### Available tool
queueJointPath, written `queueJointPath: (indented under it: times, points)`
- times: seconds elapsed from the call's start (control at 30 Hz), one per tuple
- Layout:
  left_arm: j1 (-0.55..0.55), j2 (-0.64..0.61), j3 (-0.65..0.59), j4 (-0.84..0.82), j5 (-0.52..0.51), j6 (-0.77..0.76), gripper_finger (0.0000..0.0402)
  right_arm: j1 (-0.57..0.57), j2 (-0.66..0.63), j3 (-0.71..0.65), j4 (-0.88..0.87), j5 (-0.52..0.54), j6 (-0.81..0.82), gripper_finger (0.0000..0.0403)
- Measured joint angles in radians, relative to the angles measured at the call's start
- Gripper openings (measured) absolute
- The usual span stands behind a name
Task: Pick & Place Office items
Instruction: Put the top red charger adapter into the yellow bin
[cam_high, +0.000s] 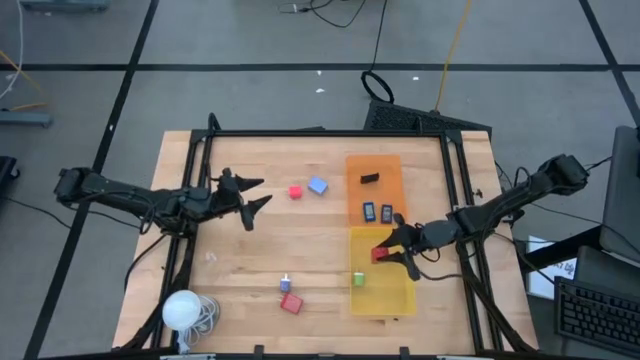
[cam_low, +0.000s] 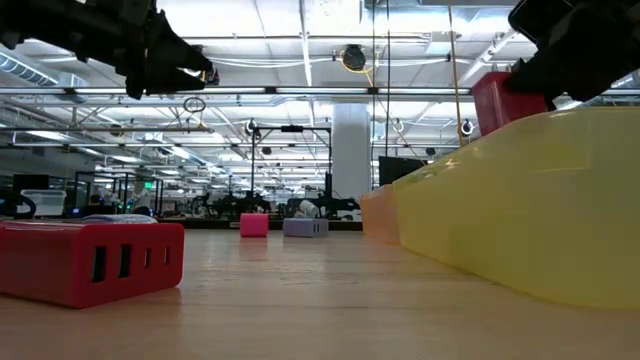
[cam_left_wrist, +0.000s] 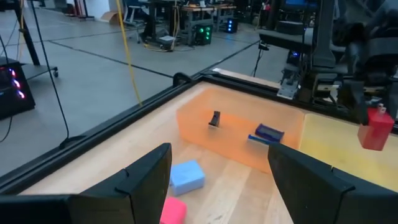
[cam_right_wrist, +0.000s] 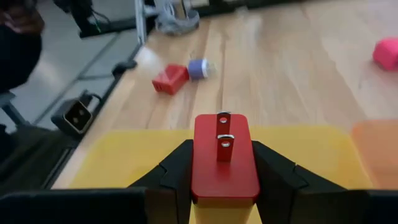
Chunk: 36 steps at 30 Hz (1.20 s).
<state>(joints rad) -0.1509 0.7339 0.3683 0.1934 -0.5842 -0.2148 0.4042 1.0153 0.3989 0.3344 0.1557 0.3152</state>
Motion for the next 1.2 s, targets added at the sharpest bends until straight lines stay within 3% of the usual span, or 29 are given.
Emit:
queueJointPath:
  times: [0.13,0.47,0.73,1.2]
  points:
    - [0.0,0.0,0.0,0.004,0.0,-0.004,0.0271,-0.004,0.0,-0.059,0.119,-0.019,-0.033,0.0115]
    - [0.0,0.001,0.0,0.005,0.007,-0.018,0.0271,-0.004,0.0,-0.097,0.118,-0.079,-0.039,0.0115]
    - [0.0,0.001,0.0,0.005,0.007,-0.022,0.0271,-0.004,0.001,-0.099,0.068,0.003,-0.039,0.0117]
    - [0.0,0.001,0.0,0.005,0.007,-0.031,0.0271,-0.005,0.001,-0.099,0.072,0.001,-0.039,0.0119]
